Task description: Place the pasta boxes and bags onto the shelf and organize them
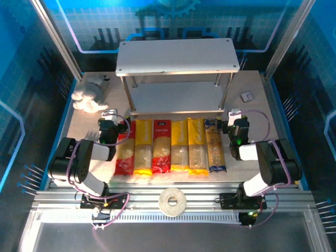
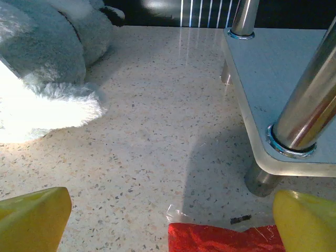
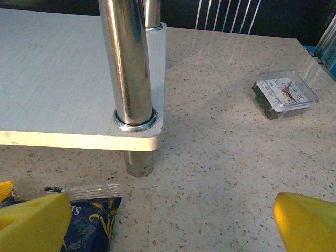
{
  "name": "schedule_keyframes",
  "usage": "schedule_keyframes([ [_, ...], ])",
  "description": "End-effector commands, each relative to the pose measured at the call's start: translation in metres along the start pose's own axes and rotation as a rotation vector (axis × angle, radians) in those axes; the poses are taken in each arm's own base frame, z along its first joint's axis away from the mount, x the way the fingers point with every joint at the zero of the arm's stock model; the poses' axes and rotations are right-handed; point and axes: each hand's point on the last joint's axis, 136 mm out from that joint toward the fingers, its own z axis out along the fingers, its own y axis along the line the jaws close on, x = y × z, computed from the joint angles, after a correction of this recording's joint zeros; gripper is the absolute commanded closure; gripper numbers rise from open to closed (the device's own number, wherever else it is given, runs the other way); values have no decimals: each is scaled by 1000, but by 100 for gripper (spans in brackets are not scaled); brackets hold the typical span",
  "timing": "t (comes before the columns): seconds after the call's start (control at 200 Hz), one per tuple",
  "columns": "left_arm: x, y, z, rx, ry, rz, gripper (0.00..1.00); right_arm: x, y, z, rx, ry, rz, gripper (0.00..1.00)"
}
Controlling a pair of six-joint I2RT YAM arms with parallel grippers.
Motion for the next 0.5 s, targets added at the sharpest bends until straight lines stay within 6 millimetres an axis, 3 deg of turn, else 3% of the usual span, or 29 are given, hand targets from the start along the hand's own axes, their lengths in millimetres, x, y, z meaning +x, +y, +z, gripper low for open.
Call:
schedule_keyframes([
  [0.0,-12,-2,2,18,-24,-9,1,-13,2,3,3,-40,-3,0],
  [0.285,-11,-2,4,43,-9,-25,1,-13,2,3,2,-40,-3,0],
  [0.365,-11,-11,5,101,2,-13,1,-12,3,3,-19,-37,5,0],
  [0.495,-13,-13,5,127,13,-17,1,-17,-8,-1,13,-43,44,0],
])
